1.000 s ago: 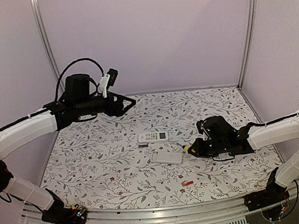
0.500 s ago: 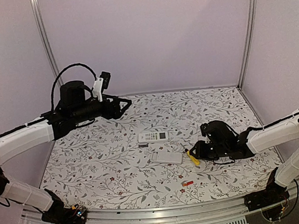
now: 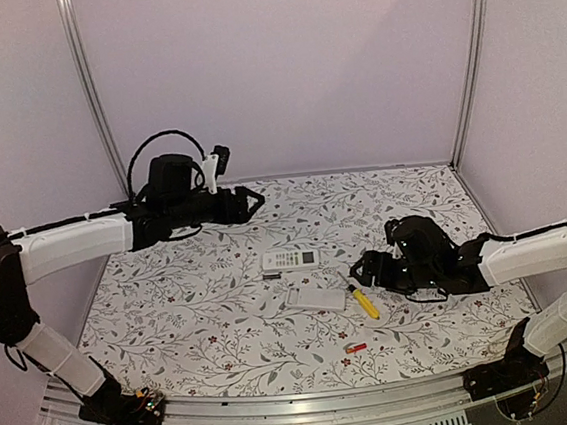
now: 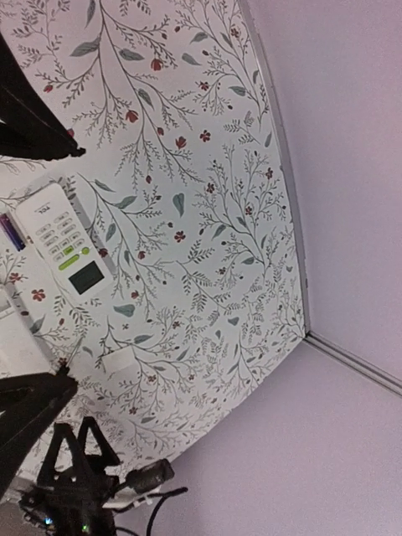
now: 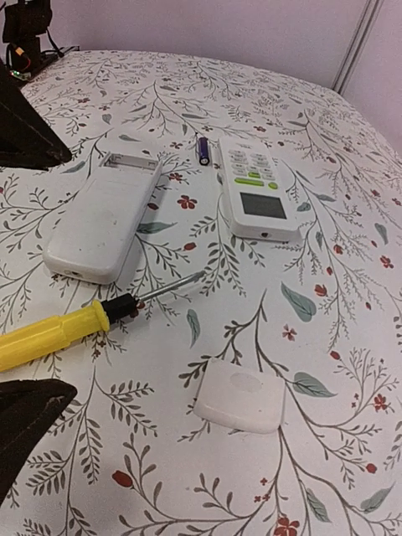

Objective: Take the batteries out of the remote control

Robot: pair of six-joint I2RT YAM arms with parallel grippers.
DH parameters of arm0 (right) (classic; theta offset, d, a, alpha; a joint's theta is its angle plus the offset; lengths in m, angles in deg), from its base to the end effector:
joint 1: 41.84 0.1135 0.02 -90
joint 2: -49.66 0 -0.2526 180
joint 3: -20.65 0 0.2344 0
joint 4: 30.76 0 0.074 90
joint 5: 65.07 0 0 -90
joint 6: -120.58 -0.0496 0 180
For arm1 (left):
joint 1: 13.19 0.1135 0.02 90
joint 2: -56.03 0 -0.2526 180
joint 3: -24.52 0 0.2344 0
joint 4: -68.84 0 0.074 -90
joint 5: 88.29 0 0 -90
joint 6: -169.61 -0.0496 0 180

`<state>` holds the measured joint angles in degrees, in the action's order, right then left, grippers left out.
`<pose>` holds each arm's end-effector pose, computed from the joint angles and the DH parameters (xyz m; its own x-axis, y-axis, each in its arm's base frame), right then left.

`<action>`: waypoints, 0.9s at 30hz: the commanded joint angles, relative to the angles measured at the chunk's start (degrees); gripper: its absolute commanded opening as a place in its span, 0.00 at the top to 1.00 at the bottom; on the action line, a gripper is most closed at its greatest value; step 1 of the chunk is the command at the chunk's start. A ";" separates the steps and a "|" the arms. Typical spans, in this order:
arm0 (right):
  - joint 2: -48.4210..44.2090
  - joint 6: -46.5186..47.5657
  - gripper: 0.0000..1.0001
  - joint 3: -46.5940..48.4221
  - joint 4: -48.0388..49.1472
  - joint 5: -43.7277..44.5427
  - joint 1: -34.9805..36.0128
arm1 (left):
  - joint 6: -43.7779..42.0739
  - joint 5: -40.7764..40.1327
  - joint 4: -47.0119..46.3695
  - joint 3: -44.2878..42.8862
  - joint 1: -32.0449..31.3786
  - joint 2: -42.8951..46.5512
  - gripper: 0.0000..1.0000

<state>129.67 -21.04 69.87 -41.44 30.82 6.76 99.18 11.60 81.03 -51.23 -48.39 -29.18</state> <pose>0.1823 0.1991 0.1606 -0.8170 0.2525 -0.5185 -0.0884 0.8336 0.5452 0.2764 -0.2054 0.2814 -0.5180 -0.0384 -0.8545 0.5570 0.7430 -0.3710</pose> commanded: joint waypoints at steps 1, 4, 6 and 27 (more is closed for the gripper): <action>-4.29 0.74 0.12 1.12 -3.19 2.77 -0.45 | -0.22 1.95 3.93 -4.21 -1.48 -8.86 0.13; -5.65 1.86 0.08 1.03 -3.59 3.10 -1.09 | -3.54 0.85 10.34 -10.95 -2.70 -16.45 0.14; -6.35 2.55 0.05 1.03 -3.64 3.33 -1.64 | -5.52 0.81 12.81 -15.87 -2.99 -20.84 0.14; -8.96 11.49 0.01 0.12 -0.10 4.86 -6.57 | -17.97 5.04 25.49 -39.47 -2.77 -47.12 0.14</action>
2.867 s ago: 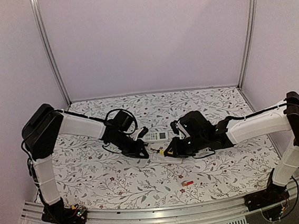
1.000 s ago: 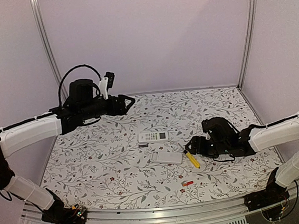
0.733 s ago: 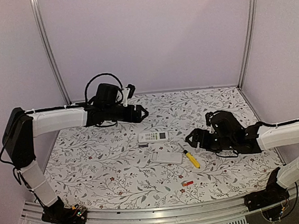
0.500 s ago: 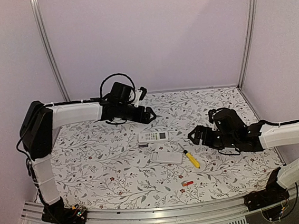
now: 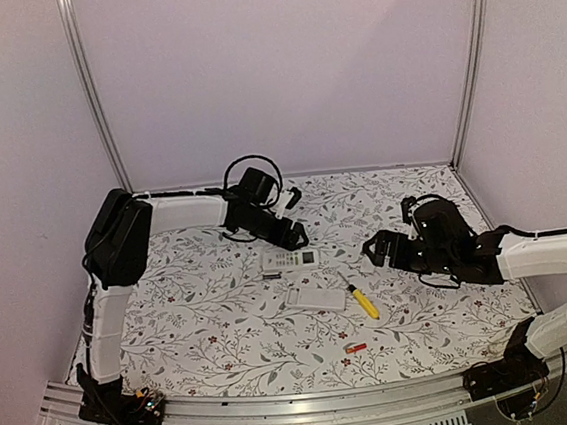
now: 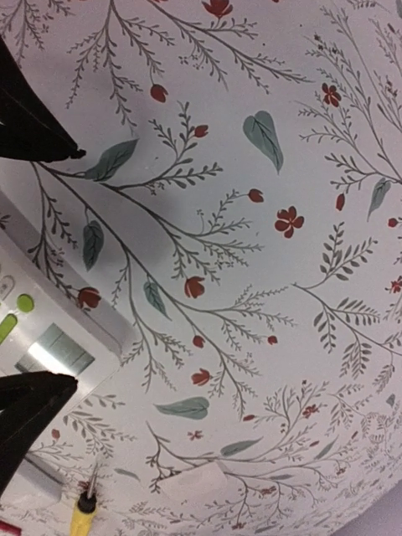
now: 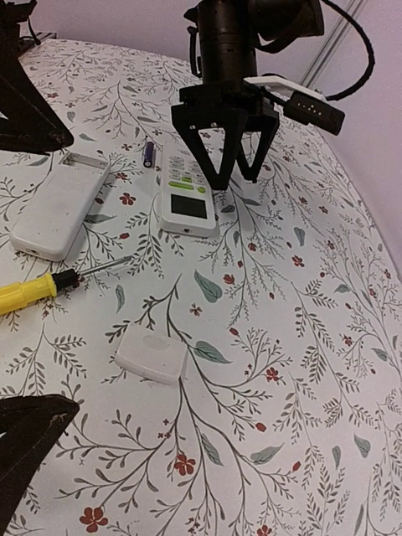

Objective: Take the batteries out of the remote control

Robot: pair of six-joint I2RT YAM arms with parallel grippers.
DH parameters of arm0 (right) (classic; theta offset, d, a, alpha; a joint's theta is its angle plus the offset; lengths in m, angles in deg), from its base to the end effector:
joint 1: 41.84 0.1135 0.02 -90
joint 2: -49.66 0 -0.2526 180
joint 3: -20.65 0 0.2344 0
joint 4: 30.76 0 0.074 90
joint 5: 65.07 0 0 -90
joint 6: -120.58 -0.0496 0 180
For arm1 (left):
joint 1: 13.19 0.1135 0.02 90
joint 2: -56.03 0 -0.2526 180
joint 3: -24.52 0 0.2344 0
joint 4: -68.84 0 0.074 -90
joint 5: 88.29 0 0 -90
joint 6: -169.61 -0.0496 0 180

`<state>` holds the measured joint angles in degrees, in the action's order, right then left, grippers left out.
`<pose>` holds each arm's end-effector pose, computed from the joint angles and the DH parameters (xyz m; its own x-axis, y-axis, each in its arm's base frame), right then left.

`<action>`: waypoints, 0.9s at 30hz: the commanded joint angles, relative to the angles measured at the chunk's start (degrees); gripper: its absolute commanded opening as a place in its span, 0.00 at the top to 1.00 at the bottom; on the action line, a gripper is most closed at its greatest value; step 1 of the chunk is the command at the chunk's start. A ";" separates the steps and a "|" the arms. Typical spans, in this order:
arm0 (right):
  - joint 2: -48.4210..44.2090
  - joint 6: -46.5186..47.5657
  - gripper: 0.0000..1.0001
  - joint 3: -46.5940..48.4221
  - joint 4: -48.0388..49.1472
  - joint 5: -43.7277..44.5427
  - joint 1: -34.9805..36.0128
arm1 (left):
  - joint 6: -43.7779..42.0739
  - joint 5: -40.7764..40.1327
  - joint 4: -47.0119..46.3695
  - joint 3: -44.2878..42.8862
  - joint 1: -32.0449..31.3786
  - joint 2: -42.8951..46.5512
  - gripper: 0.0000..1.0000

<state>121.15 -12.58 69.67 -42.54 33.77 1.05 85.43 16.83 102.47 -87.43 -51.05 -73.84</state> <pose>0.1943 0.1701 0.1942 -0.6971 0.2749 -0.6621 -0.1406 0.8532 0.5023 0.3716 -0.3053 0.1398 -0.6882 0.4110 -0.5979 0.6541 0.7080 -0.2663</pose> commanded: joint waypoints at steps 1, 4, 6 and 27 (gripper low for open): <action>-0.19 2.98 0.01 0.42 0.99 1.95 -0.96 | -4.77 -0.37 4.57 -3.59 -0.16 -3.02 0.14; 0.12 1.98 0.01 0.16 1.84 2.09 -0.97 | -5.71 -0.17 5.55 -3.42 -0.15 -4.04 0.14; 0.44 1.49 0.01 -0.15 2.55 2.09 -1.02 | -5.74 -0.25 5.83 -2.65 -0.14 -4.17 0.14; 8.55 1.81 0.02 4.43 5.03 -2.05 -1.25 | -11.92 0.29 10.14 8.82 -2.36 4.42 0.15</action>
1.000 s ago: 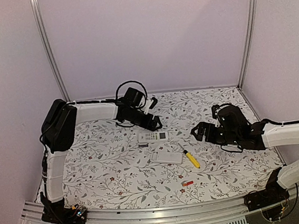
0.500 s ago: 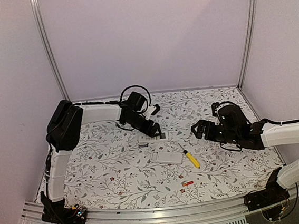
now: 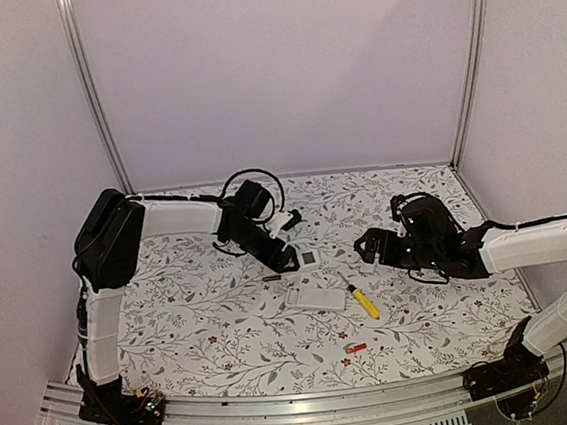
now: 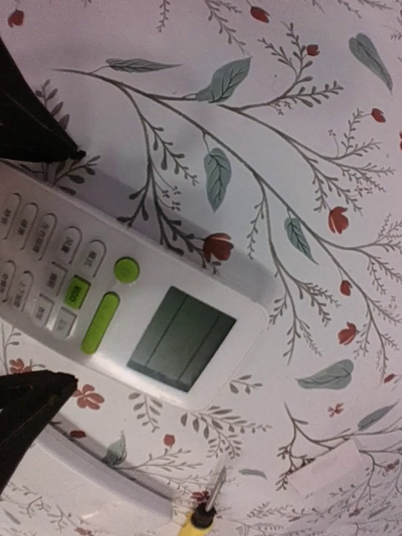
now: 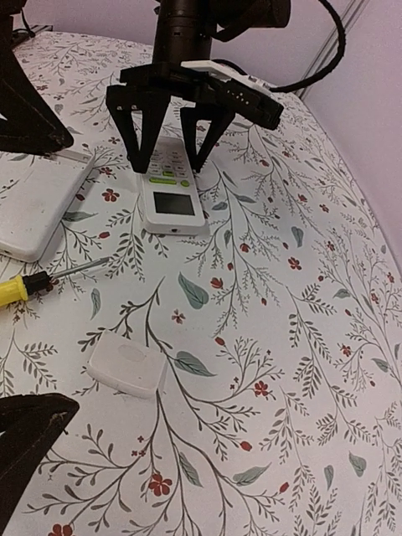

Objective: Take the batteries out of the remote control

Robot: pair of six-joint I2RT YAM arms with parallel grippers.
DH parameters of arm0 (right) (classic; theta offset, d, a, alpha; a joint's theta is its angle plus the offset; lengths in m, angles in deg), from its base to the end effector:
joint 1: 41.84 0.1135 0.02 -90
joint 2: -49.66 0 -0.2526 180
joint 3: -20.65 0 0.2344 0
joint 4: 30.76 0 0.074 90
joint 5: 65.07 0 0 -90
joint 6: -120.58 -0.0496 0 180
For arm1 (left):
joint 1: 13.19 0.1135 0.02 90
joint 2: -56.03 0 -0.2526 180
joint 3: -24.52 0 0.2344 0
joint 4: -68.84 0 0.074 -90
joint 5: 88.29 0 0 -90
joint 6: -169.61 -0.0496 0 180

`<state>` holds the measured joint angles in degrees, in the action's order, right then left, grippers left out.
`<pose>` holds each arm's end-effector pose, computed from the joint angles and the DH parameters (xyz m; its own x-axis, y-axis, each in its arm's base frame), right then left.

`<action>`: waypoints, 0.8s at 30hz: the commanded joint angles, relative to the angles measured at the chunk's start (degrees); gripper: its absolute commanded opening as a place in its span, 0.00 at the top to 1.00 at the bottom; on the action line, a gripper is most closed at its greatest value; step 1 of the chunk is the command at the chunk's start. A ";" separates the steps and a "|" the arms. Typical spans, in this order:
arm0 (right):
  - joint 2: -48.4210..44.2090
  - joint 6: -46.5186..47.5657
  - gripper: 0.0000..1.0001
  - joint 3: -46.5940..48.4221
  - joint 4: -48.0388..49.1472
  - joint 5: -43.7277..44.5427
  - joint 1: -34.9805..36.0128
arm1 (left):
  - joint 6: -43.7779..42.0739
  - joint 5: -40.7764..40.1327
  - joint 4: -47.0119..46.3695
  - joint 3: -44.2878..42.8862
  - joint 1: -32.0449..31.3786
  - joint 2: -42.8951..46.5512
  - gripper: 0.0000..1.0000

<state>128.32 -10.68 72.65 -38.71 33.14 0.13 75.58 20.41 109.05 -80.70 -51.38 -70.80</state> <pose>0.2137 0.1827 0.1861 -0.6963 0.2516 -0.6722 -0.1534 0.8628 0.4818 0.3411 -0.2885 0.1227 -0.6416 0.5894 -0.4909 0.7516 0.6110 -0.2487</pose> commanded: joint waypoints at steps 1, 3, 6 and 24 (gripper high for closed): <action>1.47 -0.14 0.02 1.50 1.21 -1.56 -0.32 | -2.38 -5.19 3.53 2.21 -2.55 1.40 0.15; 1.76 -0.16 0.02 1.50 1.15 -1.50 -0.32 | -2.89 -9.30 3.37 2.26 -3.56 1.24 0.14; 1.69 -0.06 0.02 1.34 1.12 -1.16 -0.32 | -3.65 -14.25 2.91 2.15 -4.68 1.06 0.14; -0.19 -0.64 0.03 0.62 1.21 -0.65 -1.66 | -2.97 -14.91 0.29 3.51 -4.60 3.93 0.61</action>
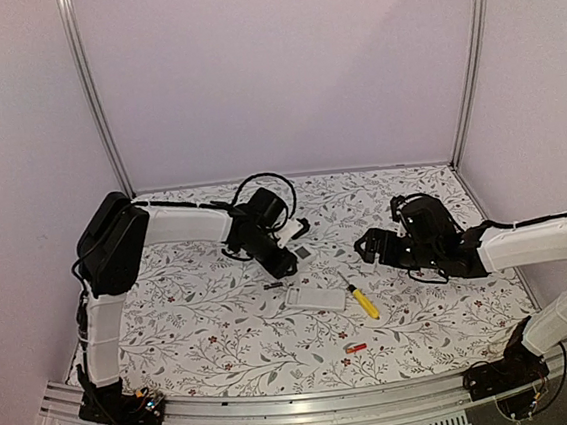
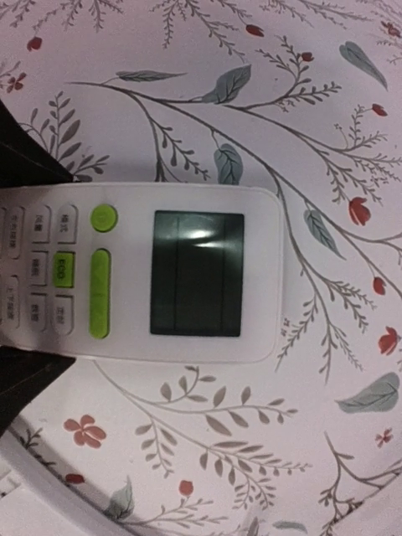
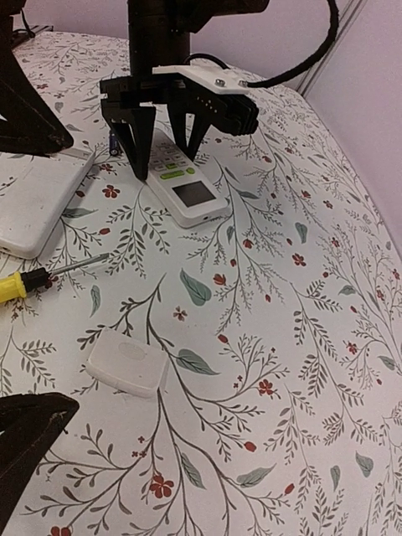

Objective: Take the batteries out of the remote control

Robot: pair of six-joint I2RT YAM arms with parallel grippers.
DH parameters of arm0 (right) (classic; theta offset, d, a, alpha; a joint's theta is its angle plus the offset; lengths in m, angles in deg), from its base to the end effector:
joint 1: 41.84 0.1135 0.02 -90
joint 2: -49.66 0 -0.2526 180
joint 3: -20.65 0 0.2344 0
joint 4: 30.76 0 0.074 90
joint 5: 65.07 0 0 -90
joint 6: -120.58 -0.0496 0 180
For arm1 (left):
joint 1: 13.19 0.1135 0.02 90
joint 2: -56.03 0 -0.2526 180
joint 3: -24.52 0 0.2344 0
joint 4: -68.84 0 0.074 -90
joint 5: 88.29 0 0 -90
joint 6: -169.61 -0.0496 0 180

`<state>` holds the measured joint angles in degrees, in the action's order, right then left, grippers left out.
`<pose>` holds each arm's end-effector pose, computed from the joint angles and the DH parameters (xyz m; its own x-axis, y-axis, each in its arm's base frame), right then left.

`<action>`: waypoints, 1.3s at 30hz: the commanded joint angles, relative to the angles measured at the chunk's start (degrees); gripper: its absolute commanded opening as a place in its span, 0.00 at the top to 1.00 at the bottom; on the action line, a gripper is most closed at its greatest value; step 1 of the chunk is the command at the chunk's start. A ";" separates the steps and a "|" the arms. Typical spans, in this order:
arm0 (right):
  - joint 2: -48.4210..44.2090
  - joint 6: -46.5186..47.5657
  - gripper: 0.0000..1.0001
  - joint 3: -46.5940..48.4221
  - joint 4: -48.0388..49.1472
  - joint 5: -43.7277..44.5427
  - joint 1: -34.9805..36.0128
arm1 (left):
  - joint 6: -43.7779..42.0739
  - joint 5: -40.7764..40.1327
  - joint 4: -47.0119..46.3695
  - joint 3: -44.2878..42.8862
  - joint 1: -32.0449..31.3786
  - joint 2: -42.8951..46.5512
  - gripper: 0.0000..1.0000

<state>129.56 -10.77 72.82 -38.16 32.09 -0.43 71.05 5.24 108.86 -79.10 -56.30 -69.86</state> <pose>0.2171 0.1832 0.1822 -0.7070 0.2504 -0.6613 -0.1502 0.8607 0.4865 0.3209 -0.3046 0.1200 -0.5345 0.7038 -0.4679 0.7914 0.6111 0.0153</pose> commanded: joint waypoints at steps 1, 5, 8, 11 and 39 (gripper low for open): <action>-1.62 -0.53 0.03 0.45 0.67 0.21 -1.38 | 2.31 0.45 -0.19 2.26 0.57 3.66 0.62; -2.97 -0.49 0.03 0.74 0.88 -1.47 -2.38 | 7.62 1.51 -3.37 3.64 2.36 7.79 0.67; -4.37 0.09 0.03 0.95 2.22 -4.48 -3.35 | 12.79 4.10 -6.56 4.97 3.47 12.34 0.68; -6.36 2.22 0.03 0.89 7.73 -12.47 -4.00 | 17.64 8.29 -10.30 6.72 3.70 16.88 0.68; 4.50 7.43 0.03 21.70 21.86 -48.34 0.70 | 43.34 42.17 -57.89 31.83 -0.94 40.88 0.69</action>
<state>132.86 -3.05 91.84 -17.20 -14.07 -0.63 112.84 45.04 55.57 -47.30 -56.30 -29.49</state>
